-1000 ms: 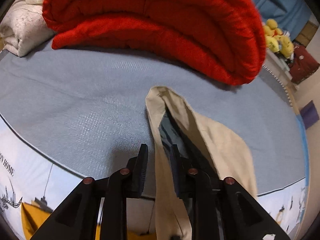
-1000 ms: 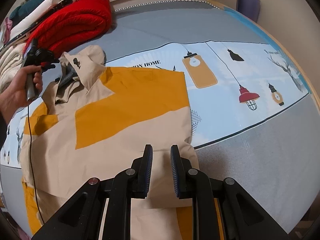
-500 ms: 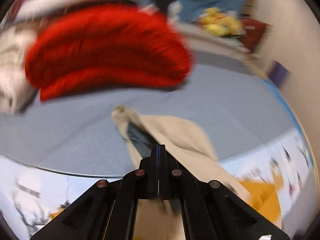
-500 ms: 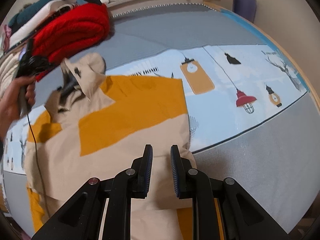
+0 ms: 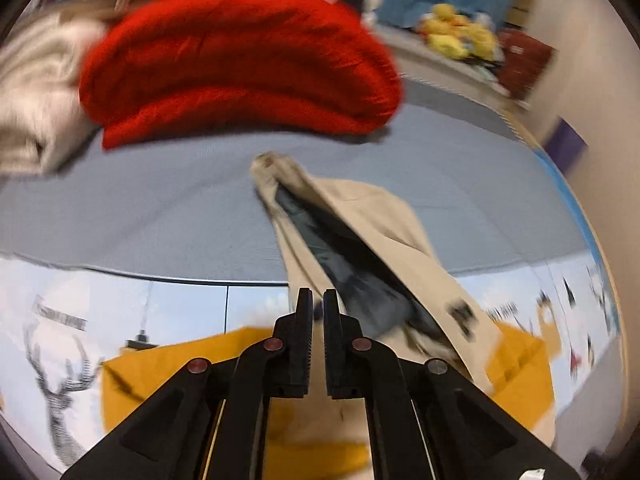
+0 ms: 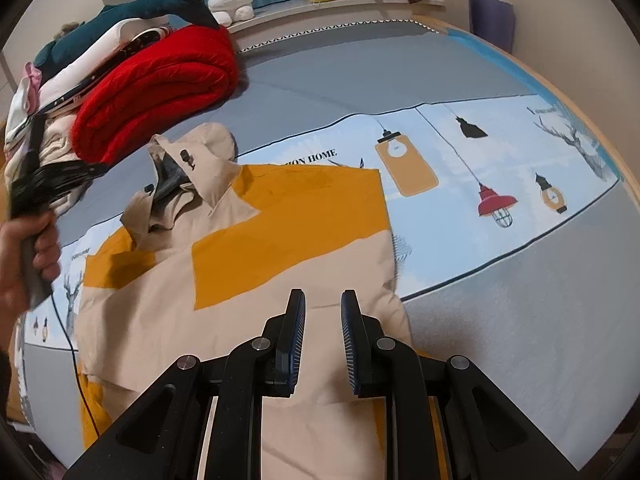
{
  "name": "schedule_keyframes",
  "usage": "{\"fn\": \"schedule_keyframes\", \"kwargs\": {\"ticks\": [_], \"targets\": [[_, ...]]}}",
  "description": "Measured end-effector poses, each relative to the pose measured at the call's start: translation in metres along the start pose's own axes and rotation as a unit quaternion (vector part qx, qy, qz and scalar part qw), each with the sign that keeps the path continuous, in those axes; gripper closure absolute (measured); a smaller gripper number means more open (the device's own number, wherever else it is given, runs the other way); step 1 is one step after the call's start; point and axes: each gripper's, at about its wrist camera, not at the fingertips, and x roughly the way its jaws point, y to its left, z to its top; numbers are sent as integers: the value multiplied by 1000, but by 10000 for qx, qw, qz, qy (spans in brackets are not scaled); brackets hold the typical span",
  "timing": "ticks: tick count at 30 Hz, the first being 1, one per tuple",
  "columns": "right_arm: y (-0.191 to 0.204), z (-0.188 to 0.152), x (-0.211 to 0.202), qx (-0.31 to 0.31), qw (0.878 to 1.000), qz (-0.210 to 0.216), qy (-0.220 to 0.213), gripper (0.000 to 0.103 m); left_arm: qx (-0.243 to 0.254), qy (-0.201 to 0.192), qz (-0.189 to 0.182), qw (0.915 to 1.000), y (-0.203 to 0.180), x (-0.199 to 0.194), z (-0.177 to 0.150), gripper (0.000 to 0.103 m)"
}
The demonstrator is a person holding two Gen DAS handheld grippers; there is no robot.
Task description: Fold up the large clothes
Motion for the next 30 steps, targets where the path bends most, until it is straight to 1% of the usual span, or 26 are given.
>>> {"fn": "schedule_keyframes", "kwargs": {"ticks": [3,5,8,10,12,14,16,19,20,22,24,26,28,29,30], "targets": [[-10,5,14,64,9998,-124,111,82,-425,167,171,9988,14,46,22,96],[-17,8,25,109,9995,-198,213,82,-609,222,214,9977,20,70,35,84],[-24,11,36,107,9990,-288,330,82,-931,264,239,9950,28,101,55,73],[-26,13,41,56,9989,-307,362,82,-1083,321,303,9931,30,118,65,73],[-25,14,43,-43,9987,-364,350,82,-1143,401,489,9914,35,135,73,74],[-26,15,46,-61,9985,-396,381,82,-1084,486,563,9913,36,142,75,99],[-26,14,48,-30,9984,-374,415,82,-937,446,559,9930,34,137,76,100],[-24,17,45,6,9987,-340,376,82,-339,198,586,9975,16,109,76,102],[-22,17,42,30,9989,-323,332,82,-98,47,522,9986,7,91,73,102],[-19,18,35,50,9993,-248,258,82,222,-307,292,9989,-7,52,65,102],[-15,17,26,28,9997,-157,191,82,712,-685,31,9951,-29,0,45,102],[-12,17,15,18,10000,-62,65,82,1041,-938,-162,9900,-48,-39,25,102],[-10,18,6,58,10000,-9,-56,82,1402,-1167,-336,9827,-68,-84,-4,102],[-10,19,2,100,9999,24,-115,82,1662,-1336,-358,9764,-80,-114,-27,102],[-10,19,-2,161,9997,71,-162,82,1796,-1417,-349,9728,-88,-128,-41,102]]}}
